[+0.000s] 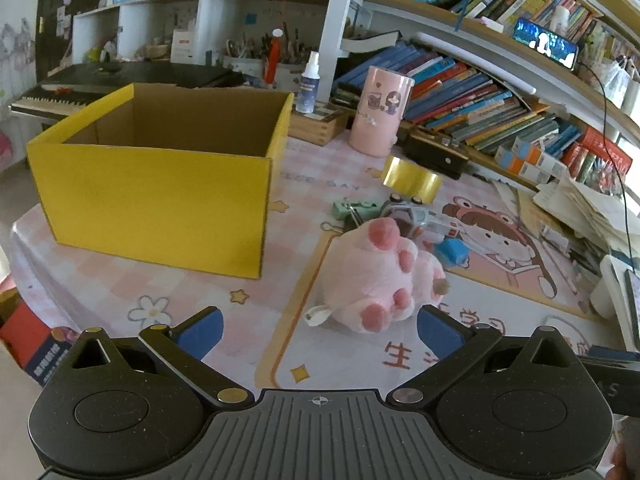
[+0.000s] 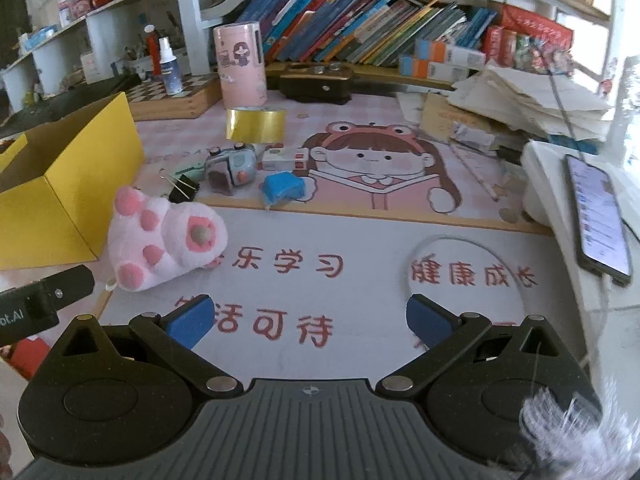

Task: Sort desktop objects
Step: 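Reach the left gripper to the pink plush pig and close on it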

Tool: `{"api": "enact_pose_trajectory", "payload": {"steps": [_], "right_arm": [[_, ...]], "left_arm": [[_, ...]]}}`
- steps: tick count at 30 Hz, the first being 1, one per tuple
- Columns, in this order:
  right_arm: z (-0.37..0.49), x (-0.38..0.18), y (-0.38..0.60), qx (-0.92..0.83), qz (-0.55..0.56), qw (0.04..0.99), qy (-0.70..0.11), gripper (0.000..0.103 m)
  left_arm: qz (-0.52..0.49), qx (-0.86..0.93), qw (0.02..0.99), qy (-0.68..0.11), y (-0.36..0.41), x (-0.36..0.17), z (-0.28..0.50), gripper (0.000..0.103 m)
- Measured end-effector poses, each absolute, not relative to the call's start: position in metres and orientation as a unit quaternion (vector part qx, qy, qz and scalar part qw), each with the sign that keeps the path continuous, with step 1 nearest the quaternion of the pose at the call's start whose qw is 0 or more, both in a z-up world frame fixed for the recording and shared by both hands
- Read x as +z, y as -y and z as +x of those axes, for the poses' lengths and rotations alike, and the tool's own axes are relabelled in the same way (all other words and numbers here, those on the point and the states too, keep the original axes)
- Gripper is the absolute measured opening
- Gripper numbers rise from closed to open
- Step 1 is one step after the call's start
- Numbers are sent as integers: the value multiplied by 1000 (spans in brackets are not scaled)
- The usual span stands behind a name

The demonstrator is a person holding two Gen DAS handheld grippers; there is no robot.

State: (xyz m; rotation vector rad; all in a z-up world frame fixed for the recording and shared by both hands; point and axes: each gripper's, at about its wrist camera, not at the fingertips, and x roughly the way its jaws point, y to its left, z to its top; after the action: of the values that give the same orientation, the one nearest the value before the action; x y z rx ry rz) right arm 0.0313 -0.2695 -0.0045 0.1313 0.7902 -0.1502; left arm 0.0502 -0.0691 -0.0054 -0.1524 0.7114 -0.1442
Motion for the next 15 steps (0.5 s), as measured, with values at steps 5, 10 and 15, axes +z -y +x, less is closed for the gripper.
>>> {"api": "enact_pose_trajectory", "payload": {"steps": [5,10,15], "right_arm": [[46,-8,279,-46,67,917,-390,103],[57,-10,296,-28,80,917,-391,103],[66,-13,313,-19,86,916,-393,103]], "left_arm": [[-85,-77,930,-349,80,-5,56,103],[-86,-56,932,-346,91,-4,59,103],[-81,-43,927,-363,107,-9,64,103]]}}
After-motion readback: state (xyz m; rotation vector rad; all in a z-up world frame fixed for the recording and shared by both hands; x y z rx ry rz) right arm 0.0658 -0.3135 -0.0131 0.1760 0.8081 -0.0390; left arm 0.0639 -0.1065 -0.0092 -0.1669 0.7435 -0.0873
